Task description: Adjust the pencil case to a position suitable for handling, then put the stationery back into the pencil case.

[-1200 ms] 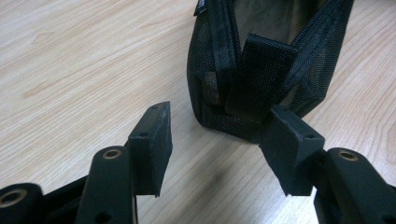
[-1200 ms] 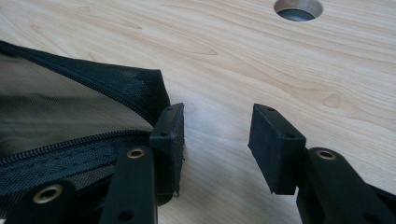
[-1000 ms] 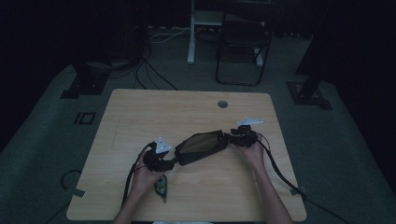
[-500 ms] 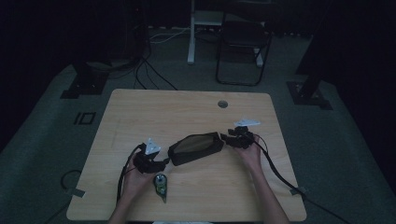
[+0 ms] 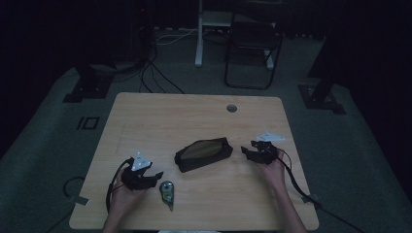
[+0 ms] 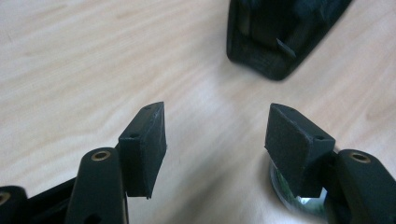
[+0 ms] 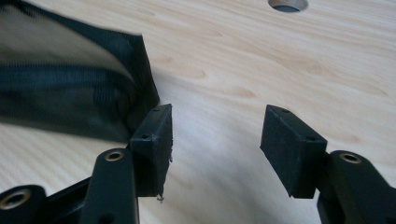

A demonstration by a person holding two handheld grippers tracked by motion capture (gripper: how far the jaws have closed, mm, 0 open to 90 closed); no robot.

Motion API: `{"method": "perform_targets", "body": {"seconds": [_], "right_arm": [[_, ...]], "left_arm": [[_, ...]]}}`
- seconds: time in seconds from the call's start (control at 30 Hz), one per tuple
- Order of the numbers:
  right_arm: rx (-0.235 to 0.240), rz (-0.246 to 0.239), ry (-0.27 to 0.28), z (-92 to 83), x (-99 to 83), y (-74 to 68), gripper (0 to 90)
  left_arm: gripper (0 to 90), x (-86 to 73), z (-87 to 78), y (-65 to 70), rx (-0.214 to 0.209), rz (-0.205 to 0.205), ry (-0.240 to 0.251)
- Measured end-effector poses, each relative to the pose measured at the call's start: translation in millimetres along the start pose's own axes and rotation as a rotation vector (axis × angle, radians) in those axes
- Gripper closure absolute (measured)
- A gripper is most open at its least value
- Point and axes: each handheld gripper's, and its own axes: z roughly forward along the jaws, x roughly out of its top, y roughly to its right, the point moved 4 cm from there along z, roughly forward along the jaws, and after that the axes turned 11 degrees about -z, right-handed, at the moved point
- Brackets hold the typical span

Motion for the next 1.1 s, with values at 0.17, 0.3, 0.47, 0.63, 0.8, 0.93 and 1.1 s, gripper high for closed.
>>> {"method": "perform_targets", "body": {"seconds": [0.17, 0.3, 0.47, 0.63, 0.8, 0.93, 1.1], "right_arm": [[-0.012, -0.012, -0.011, -10.2, -13.3, -3.1, 41.1], [-0.016, -0.013, -0.012, -15.8, -19.7, -5.2, 39.9], [-0.026, -0.011, -0.01, -19.4, -22.7, -5.0, 39.4], [-0.026, -0.01, -0.008, -19.8, -23.6, -6.0, 39.1], [-0.024, -0.007, -0.004, -20.2, -23.6, -7.1, 39.0], [-0.023, -0.01, -0.004, -20.4, -24.2, -7.6, 38.7], [-0.022, -0.007, 0.003, -20.3, -24.3, -7.8, 38.7]], "left_arm": [[37.4, -13.3, -7.3, -0.8, -0.018, 0.008, -0.011], [35.8, -19.1, -10.8, 3.1, -0.025, 0.029, -0.019], [33.0, -23.1, -12.1, 6.6, -0.03, 0.042, -0.025], [29.6, -27.4, -13.8, 12.2, -0.041, 0.064, -0.035], [25.2, -29.4, -15.1, 16.5, -0.048, 0.078, -0.039], [23.4, -30.0, -17.2, 18.2, -0.061, 0.086, -0.036], [21.5, -32.8, -20.5, 20.8, -0.07, 0.111, -0.04]]}}
